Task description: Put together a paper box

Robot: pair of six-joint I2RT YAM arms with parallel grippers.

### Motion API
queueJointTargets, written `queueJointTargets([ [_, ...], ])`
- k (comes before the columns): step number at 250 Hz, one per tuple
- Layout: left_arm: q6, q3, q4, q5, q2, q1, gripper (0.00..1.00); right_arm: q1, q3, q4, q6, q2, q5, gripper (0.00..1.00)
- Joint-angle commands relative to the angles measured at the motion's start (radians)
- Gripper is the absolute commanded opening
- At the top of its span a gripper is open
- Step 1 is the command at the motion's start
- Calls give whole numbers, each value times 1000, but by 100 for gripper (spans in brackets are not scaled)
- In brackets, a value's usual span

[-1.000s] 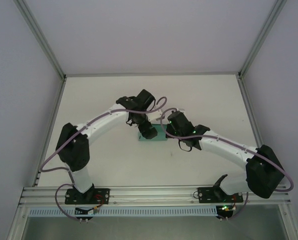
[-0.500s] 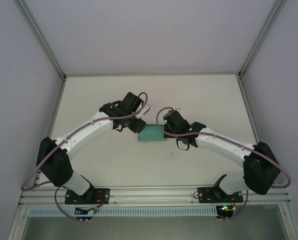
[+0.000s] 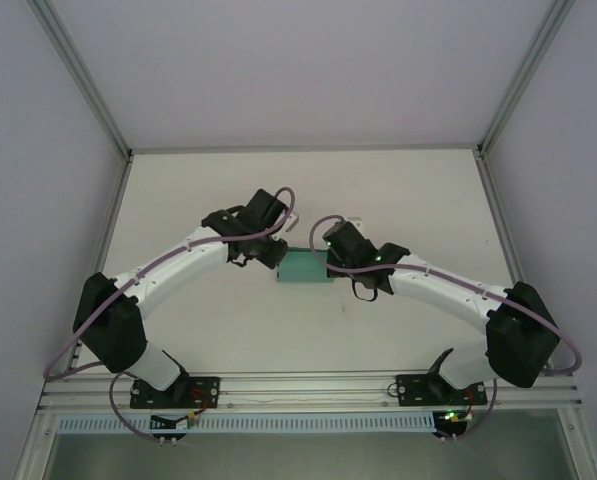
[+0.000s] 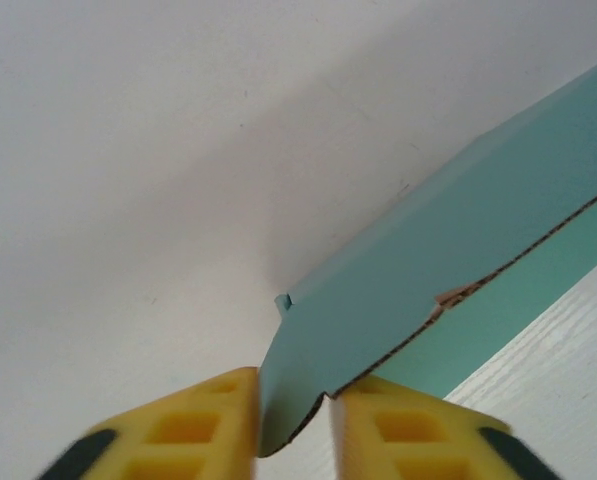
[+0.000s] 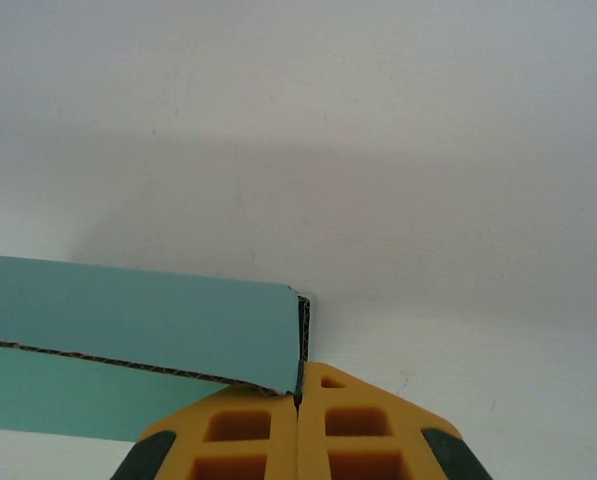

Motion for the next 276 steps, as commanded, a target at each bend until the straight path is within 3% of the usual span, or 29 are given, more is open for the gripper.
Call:
queueJointTargets([
  [1,-22,26,13,15,32,4,14,19,-9,-139,-8,37,-27,0],
  [13,-29,29,13,20,40,6,12,23,-6,-142,-6,38,-17,0],
  [29,-55,43,-1,17,45,7,0,27,-4,-154,2,38,2,0],
  [100,-333,70,-72,116,77,7,0,93,68,-275,136,115,152,0],
  [176,-413,180,-270,168,139,37,0,116,57,-293,192,158,159,0],
  [216,-500,180,-262,345,192,106,0,120,27,-257,208,160,127,0],
  [255,-530,187,-267,394,206,115,0,124,13,-261,236,170,116,0],
  [276,-527,193,-290,365,205,114,0,129,3,-253,244,167,111,0],
])
